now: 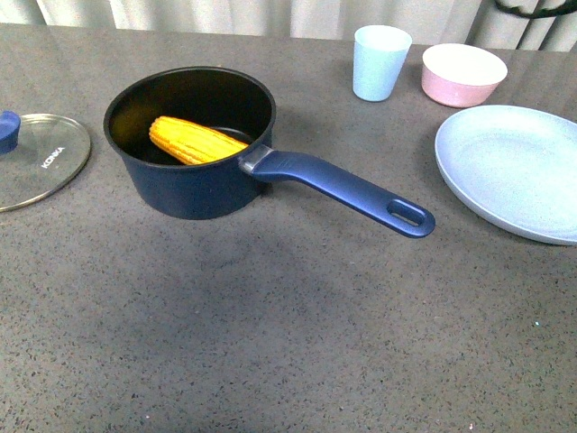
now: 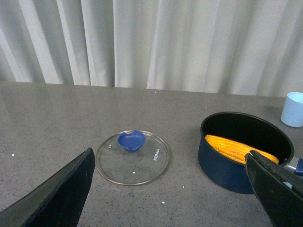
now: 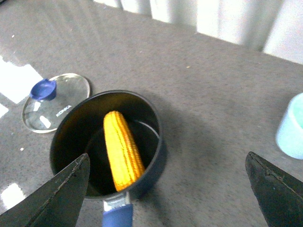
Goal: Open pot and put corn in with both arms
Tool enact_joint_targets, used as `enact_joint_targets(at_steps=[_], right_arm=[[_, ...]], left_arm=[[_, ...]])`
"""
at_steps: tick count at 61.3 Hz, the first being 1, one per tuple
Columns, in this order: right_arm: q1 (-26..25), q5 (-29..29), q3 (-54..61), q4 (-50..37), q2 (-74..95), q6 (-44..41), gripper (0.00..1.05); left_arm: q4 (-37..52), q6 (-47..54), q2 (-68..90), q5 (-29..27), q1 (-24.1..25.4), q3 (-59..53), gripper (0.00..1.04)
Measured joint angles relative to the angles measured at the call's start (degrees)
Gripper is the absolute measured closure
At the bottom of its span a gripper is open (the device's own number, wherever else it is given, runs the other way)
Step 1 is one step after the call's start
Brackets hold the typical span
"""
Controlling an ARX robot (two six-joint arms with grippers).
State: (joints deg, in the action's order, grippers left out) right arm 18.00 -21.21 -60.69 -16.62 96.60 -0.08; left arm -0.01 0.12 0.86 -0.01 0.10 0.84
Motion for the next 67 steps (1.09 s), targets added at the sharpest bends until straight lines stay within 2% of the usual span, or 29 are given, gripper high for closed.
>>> enact_joint_targets(at_steps=[13, 25, 32, 34, 37, 38, 41, 48, 54, 67], right_arm=[[-9.0, -1.5, 13.0, -1.4, -19.9, 2.3, 0.09], [-9.8, -1.8, 14.0, -1.3, -22.7, 2.5, 0.09], [-7.9, 21.9, 21.9, -15.1, -24.2, 1.2, 0.28], [-7.9, 25.9, 24.2, -17.4, -25.3, 0.9, 0.33], [-8.6, 29.0, 27.8, -19.7, -27.4, 0.7, 0.41], [-8.8, 29.2, 28.4, -20.0, -27.8, 0.7, 0.43], [-10.1, 29.1, 33.1, -21.8, -31.0, 0.6, 0.57], [-11.3, 27.8, 39.0, -23.3, -34.6, 0.4, 0.78], [-12.6, 26.1, 44.7, -24.0, -39.3, 0.3, 1.03], [-17.3, 21.6, 50.9, -23.1, -46.6, 0.3, 1.03]], left_arm=[[0.0, 0.0, 0.0, 0.0, 0.0, 0.0, 0.09], [0.0, 0.0, 0.0, 0.0, 0.0, 0.0, 0.09], [0.0, 0.0, 0.0, 0.0, 0.0, 0.0, 0.09], [0.0, 0.0, 0.0, 0.0, 0.0, 0.0, 0.09], [0.0, 0.0, 0.0, 0.0, 0.0, 0.0, 0.09], [0.0, 0.0, 0.0, 0.0, 0.0, 0.0, 0.09], [0.0, 0.0, 0.0, 0.0, 0.0, 0.0, 0.09], [0.0, 0.0, 0.0, 0.0, 0.0, 0.0, 0.09], [0.0, 0.0, 0.0, 0.0, 0.0, 0.0, 0.09], [0.0, 0.0, 0.0, 0.0, 0.0, 0.0, 0.09]])
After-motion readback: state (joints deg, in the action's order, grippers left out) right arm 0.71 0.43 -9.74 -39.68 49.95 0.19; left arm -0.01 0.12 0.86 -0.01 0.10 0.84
